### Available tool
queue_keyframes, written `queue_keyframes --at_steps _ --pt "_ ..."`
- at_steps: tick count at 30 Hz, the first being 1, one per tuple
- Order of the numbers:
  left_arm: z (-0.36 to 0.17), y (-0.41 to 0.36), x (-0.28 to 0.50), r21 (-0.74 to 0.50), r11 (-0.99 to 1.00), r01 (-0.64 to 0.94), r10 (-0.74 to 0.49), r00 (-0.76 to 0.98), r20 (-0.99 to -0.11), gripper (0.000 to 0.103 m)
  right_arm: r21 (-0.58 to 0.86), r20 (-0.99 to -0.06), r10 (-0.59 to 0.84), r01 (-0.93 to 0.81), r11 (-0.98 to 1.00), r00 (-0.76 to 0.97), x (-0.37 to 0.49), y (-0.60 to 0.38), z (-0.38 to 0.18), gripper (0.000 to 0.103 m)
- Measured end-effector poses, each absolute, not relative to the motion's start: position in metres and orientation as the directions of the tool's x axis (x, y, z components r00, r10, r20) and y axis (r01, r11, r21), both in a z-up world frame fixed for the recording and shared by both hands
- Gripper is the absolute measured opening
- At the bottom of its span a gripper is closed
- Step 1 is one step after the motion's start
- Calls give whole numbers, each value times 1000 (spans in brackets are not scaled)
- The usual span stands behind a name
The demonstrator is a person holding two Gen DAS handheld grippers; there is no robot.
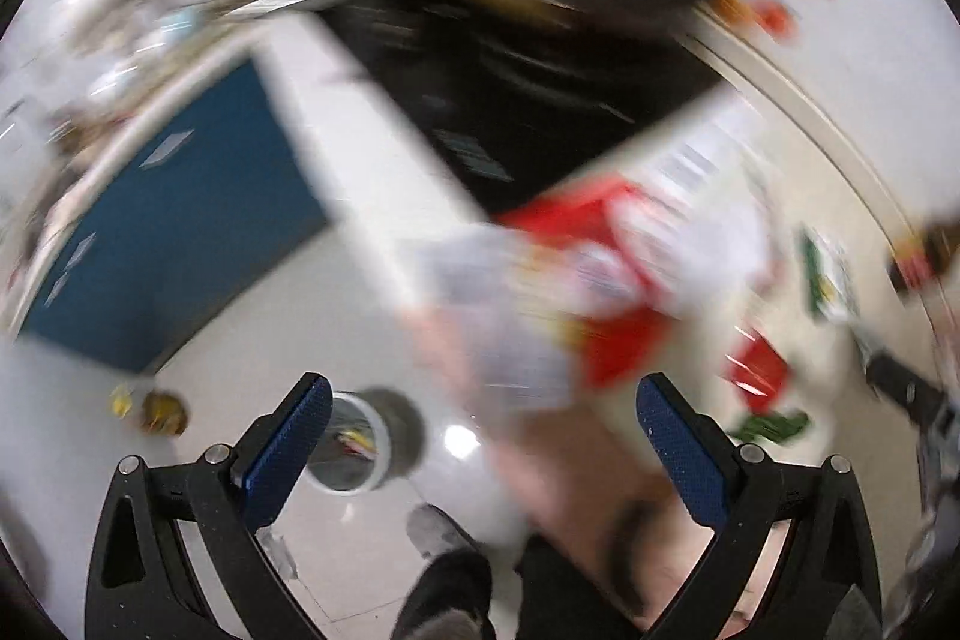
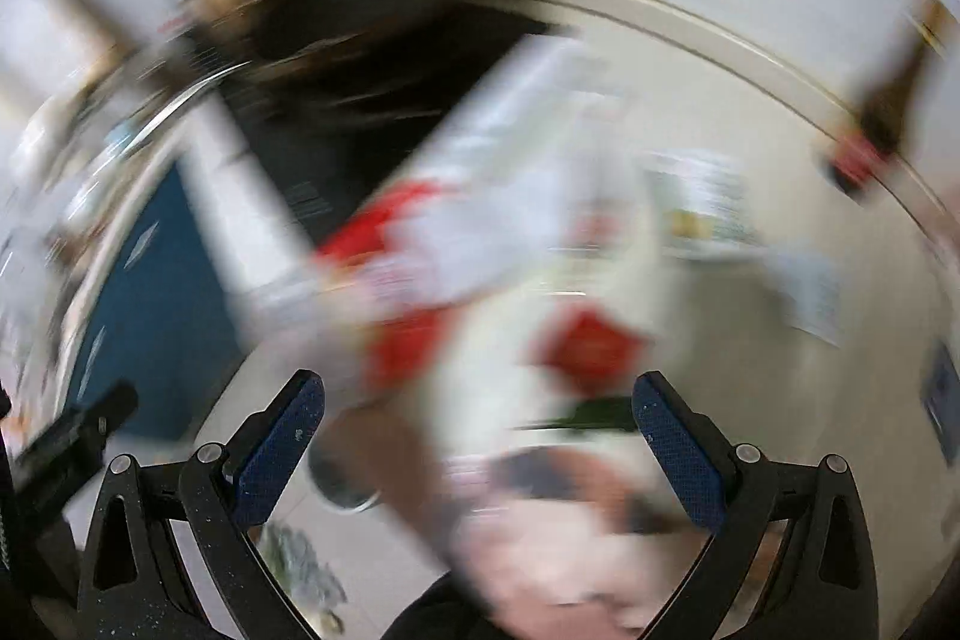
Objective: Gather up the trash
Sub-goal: 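Grasp the red packet with the left tool while the right tool grasps the white sachet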
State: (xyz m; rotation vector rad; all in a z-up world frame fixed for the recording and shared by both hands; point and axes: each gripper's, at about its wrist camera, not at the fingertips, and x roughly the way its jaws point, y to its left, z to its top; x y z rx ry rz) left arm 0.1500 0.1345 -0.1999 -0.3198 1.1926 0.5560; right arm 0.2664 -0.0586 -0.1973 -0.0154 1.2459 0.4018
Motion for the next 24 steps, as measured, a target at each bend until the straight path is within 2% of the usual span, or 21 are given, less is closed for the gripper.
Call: queue_keyframes --at_steps 4,7,12,14,15,16,17,18,19,20,21,22,23,24 --pt "-247 83 219 14 899 -438 105 184 -977 103 150 -951 175 -112 982 255 320 -138 -236 103" --pt "-281 53 252 1 927 -376 50 121 -991 103 128 -966 127 -8 992 225 350 -183 -268 103" --pt "-310 32 286 15 942 -336 37 59 -998 102 127 -970 124 4 992 207 380 -205 -304 103" --pt "-317 30 295 18 946 -323 37 52 -998 90 130 -970 129 -10 991 204 387 -201 -314 103" --pt "-319 30 299 15 949 -315 32 48 -998 72 129 -970 130 -21 991 203 389 -199 -320 101" --pt "-321 31 302 -10 950 -311 7 51 -999 60 111 -971 115 -29 993 210 392 -196 -324 97" --pt "-319 31 303 -3 950 -312 13 51 -999 59 89 -967 97 -43 995 234 391 -192 -323 93" --pt "-317 31 305 7 953 -303 25 58 -998 50 58 -960 75 -69 996 271 390 -185 -320 82" --pt "-314 29 306 17 958 -287 36 62 -997 38 23 -956 46 -81 996 288 395 -183 -320 66" --pt "-312 27 309 30 961 -275 49 62 -997 33 -13 -952 15 -88 996 306 394 -180 -318 56" --pt "-309 26 311 47 966 -256 66 64 -996 21 6 -947 37 -98 995 319 394 -179 -315 38" --pt "-309 26 313 48 968 -246 65 64 -996 6 26 -946 57 -101 995 319 393 -178 -314 31" --pt "-309 27 314 44 969 -245 60 60 -996 6 40 -945 72 -104 994 319 393 -179 -313 28" --pt "-308 31 315 32 968 -248 49 62 -997 6 50 -943 83 -108 993 322 390 -180 -311 20"
